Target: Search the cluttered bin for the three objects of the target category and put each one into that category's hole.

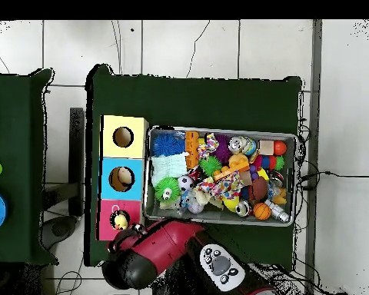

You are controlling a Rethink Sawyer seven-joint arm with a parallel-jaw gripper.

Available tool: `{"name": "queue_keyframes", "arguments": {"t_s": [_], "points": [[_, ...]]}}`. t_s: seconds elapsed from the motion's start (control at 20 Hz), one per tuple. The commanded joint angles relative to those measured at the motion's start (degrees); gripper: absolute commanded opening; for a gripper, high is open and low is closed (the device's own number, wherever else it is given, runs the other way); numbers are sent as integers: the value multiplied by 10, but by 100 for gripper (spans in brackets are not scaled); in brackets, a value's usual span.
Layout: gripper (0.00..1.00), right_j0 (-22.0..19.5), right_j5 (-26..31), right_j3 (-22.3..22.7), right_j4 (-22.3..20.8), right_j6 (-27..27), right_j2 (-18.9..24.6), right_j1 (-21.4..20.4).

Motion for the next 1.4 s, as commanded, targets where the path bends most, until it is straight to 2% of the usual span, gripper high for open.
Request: {"name": "queue_keyframes", "arguments": {"t_s": [0.05, 0.55, 1.05, 1.4], "points": [[0, 32, -96, -87, -28, 76, -40, 39], [0, 72, -167, -110, -19, 88, -98, 43], [0, 87, -194, -113, 10, 100, -121, 46], [0, 91, -205, -116, 15, 100, -130, 45]]}}
